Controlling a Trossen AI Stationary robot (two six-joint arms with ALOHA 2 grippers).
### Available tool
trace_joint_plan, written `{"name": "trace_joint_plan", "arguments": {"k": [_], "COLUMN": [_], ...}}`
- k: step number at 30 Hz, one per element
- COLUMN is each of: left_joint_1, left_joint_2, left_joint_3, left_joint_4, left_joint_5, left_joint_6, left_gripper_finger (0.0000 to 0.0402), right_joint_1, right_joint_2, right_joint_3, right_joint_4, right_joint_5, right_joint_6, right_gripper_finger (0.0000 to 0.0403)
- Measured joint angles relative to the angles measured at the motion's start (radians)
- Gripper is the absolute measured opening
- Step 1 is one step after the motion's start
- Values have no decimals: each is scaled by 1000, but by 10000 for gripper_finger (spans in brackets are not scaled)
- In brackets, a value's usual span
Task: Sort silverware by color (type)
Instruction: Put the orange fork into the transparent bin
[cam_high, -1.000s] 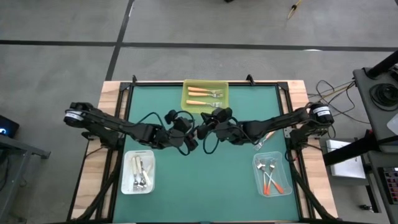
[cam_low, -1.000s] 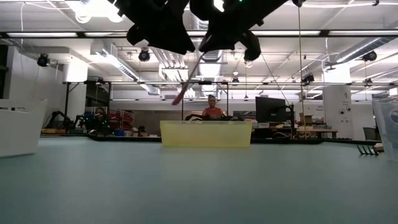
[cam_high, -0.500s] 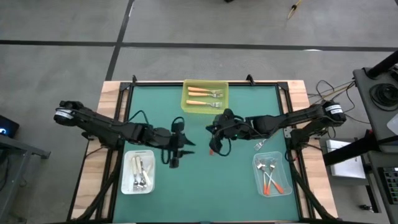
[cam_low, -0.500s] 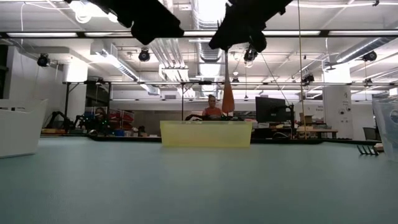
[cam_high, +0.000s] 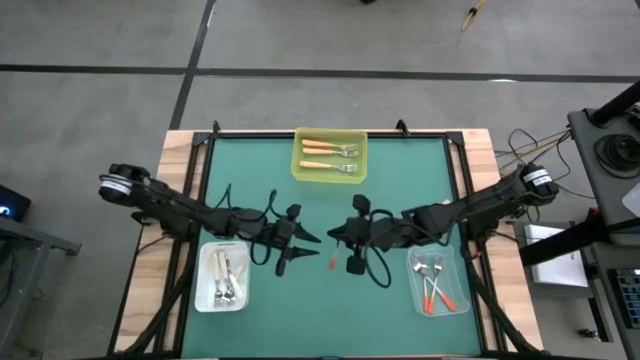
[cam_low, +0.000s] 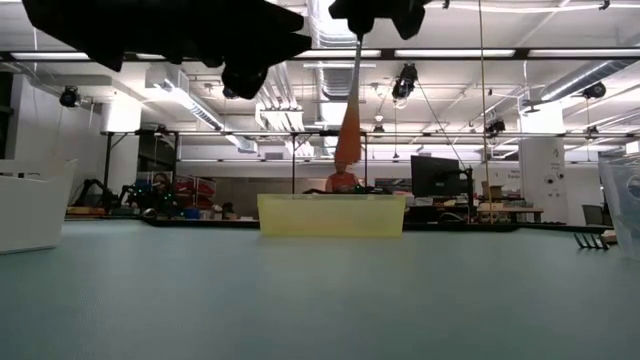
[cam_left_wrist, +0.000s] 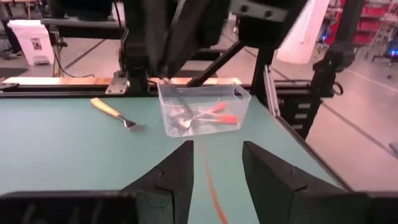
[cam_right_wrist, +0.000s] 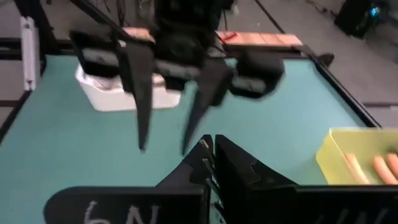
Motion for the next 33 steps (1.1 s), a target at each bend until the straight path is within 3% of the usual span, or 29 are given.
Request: {"name": "trace_joint_plan", "arguments": {"k": [4,14,20,25,30,33], "left_joint_1": [4,17,20,21,34,43], "left_joint_2": [54,176,250,271,269,264], "left_joint_3": [12,107,168,183,180,177], "left_joint_4": [43,50,51,42,27,3], "left_joint_5": [-1,-13,-3,-2,-2,-3], "left_joint_6": [-21,-68,-84,-84,-86,-87], "left_gripper_finger": [130,206,214,158,25,8], "right_joint_1": [16,21,21,21,21,21], "right_joint_2": [0,1,1,1,1,1], "right_joint_3": [2,2,2,2,2,2], "right_joint_4": [47,80,82,74,71,71], "right_joint_5": [1,2,3,21,28,28], "right_joint_6": [-35,-102,-114,-124,-121,-113], "right_gripper_finger": [8,8,8,8,8,8]}}
